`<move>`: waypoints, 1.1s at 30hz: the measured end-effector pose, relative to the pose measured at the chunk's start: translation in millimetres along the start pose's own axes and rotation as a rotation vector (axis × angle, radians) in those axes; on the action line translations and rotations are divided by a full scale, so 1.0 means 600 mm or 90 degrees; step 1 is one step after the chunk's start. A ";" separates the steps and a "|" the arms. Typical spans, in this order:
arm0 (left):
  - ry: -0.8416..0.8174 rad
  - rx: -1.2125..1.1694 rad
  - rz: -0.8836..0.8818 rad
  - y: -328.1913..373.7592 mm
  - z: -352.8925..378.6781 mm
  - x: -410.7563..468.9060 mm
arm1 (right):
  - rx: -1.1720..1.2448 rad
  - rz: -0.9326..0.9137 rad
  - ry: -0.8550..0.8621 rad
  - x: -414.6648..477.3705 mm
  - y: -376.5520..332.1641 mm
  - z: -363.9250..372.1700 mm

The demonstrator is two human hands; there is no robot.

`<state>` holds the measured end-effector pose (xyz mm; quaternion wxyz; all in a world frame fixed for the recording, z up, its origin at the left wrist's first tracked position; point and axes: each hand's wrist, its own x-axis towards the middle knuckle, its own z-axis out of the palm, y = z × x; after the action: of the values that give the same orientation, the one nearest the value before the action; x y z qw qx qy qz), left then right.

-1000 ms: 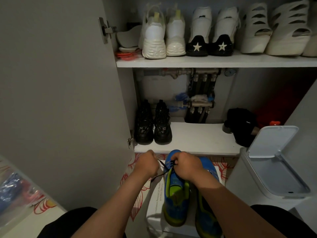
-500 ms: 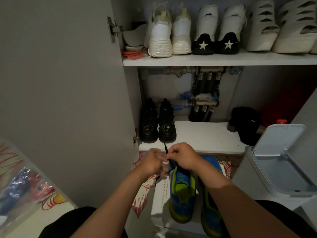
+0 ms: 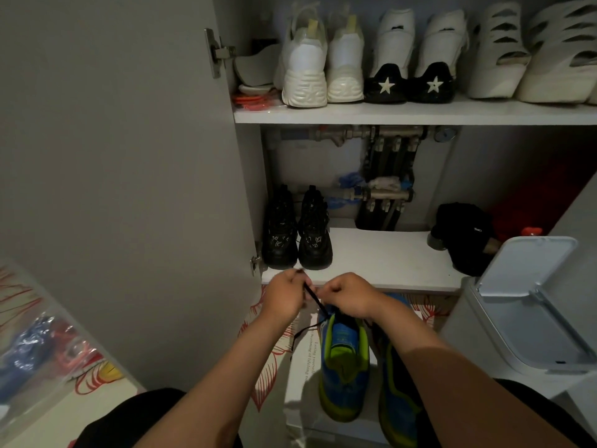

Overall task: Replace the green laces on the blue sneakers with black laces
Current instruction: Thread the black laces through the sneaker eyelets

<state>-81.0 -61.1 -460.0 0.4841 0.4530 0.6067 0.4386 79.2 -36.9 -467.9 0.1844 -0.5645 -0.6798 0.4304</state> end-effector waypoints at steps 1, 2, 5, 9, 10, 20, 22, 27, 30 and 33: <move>0.023 -0.071 -0.007 0.008 -0.003 0.001 | -0.027 0.006 -0.014 0.001 0.002 0.001; 0.035 -0.146 -0.018 0.015 -0.005 0.000 | -0.055 0.009 -0.027 0.001 0.005 0.002; 0.029 -0.260 -0.046 0.022 -0.009 -0.001 | -0.105 0.006 -0.060 -0.001 0.008 0.010; 0.017 -0.203 -0.087 0.028 -0.006 -0.003 | -0.131 -0.007 -0.055 -0.004 0.004 0.016; 0.009 -0.149 -0.114 0.026 -0.006 -0.001 | -0.122 -0.012 -0.048 -0.004 0.002 0.016; -0.258 0.245 -0.066 -0.009 0.011 -0.023 | 0.147 -0.082 0.039 -0.011 -0.038 -0.006; -0.214 0.224 -0.050 -0.011 0.017 -0.018 | 0.185 -0.085 0.034 -0.011 -0.040 -0.008; -0.091 0.245 -0.048 -0.010 0.020 -0.005 | -0.029 -0.026 0.058 -0.004 -0.012 -0.009; -0.055 0.216 -0.055 -0.010 0.021 -0.005 | -0.187 0.007 -0.015 -0.008 0.007 0.003; -0.042 0.144 -0.074 -0.009 0.014 -0.012 | -0.329 0.014 -0.053 -0.011 0.012 0.009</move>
<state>-72.4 -68.5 -464.9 0.4746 0.4827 0.6612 0.3232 81.2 -44.9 -475.2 0.0016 -0.5820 -0.7679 0.2675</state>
